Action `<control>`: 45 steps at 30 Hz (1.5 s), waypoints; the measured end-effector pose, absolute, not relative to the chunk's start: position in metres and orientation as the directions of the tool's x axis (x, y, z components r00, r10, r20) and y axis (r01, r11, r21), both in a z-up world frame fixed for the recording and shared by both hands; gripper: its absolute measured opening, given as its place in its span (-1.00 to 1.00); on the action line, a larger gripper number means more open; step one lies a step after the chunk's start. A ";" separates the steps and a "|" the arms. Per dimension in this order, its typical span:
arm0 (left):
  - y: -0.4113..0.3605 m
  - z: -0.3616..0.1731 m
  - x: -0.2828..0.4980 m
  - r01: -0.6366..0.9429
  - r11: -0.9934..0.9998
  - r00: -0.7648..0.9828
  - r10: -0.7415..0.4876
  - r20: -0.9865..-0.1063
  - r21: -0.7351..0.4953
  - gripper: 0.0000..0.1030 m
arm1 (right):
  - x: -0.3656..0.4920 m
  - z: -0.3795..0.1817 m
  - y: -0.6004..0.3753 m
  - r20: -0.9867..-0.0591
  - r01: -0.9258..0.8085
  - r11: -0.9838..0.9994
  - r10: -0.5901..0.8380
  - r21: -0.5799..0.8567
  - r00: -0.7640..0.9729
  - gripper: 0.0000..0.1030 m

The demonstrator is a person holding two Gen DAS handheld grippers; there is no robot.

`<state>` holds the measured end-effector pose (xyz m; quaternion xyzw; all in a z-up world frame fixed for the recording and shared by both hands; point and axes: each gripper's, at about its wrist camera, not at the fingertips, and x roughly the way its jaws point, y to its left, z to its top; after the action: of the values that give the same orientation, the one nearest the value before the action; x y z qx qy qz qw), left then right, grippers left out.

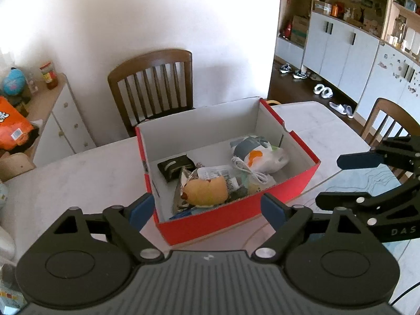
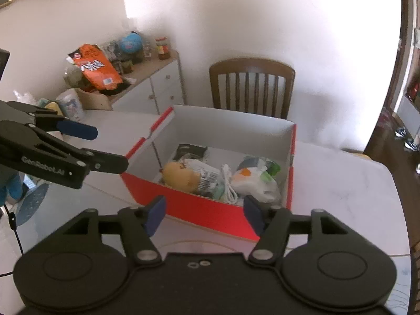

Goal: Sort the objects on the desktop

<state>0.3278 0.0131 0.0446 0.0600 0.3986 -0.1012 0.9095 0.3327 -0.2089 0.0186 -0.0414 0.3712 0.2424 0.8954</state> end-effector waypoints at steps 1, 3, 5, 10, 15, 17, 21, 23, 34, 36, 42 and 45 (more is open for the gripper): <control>0.014 0.044 0.325 0.228 0.973 0.661 -0.136 -0.738 0.025 0.71 | 0.329 0.020 -0.209 -0.680 -0.470 0.877 0.406 0.102 0.610 0.28; 0.015 0.042 0.318 0.217 0.976 0.665 -0.136 -0.734 0.017 0.72 | 0.323 0.021 -0.209 -0.672 -0.475 0.875 0.411 0.099 0.616 0.33; 0.016 0.041 0.312 0.212 0.977 0.675 -0.127 -0.727 0.026 0.86 | 0.317 0.022 -0.209 -0.662 -0.474 0.875 0.414 0.100 0.624 0.42; 0.017 0.037 0.298 0.199 0.980 0.686 -0.119 -0.718 0.029 0.98 | 0.299 0.025 -0.212 -0.610 -0.483 0.869 0.442 0.109 0.657 0.67; 0.017 0.037 0.286 0.181 0.983 0.695 -0.116 -0.710 0.017 0.99 | 0.284 0.025 -0.212 -0.583 -0.484 0.870 0.442 0.093 0.682 0.87; 0.016 0.037 0.281 0.182 0.983 0.698 -0.123 -0.706 0.009 0.99 | 0.280 0.025 -0.213 -0.576 -0.483 0.871 0.442 0.091 0.688 0.93; 0.011 0.038 0.269 0.174 0.985 0.711 -0.117 -0.693 0.012 0.99 | 0.270 0.023 -0.215 -0.567 -0.464 0.883 0.417 0.070 0.710 0.98; 0.010 0.038 0.263 0.177 0.984 0.712 -0.123 -0.692 0.007 0.99 | 0.265 0.022 -0.216 -0.566 -0.460 0.885 0.414 0.068 0.713 0.99; 0.004 0.035 0.238 0.152 0.988 0.721 -0.107 -0.684 0.006 0.99 | 0.248 0.021 -0.223 -0.566 -0.452 0.889 0.411 0.074 0.715 0.99; 0.004 0.034 0.235 0.151 0.989 0.721 -0.107 -0.685 0.005 0.99 | 0.245 0.021 -0.224 -0.567 -0.455 0.888 0.409 0.067 0.715 0.99; 0.002 0.035 0.227 0.140 0.990 0.728 -0.092 -0.680 0.016 0.99 | 0.239 0.017 -0.224 -0.576 -0.459 0.886 0.407 0.061 0.709 0.99; 0.002 0.036 0.225 0.132 0.991 0.730 -0.086 -0.678 0.017 0.99 | 0.237 0.015 -0.224 -0.579 -0.459 0.887 0.405 0.059 0.708 0.99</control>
<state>0.2252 0.0017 0.0362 0.0319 0.3627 -0.0584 0.9295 0.2367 -0.2239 0.0154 -0.0448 0.3026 0.2339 0.9229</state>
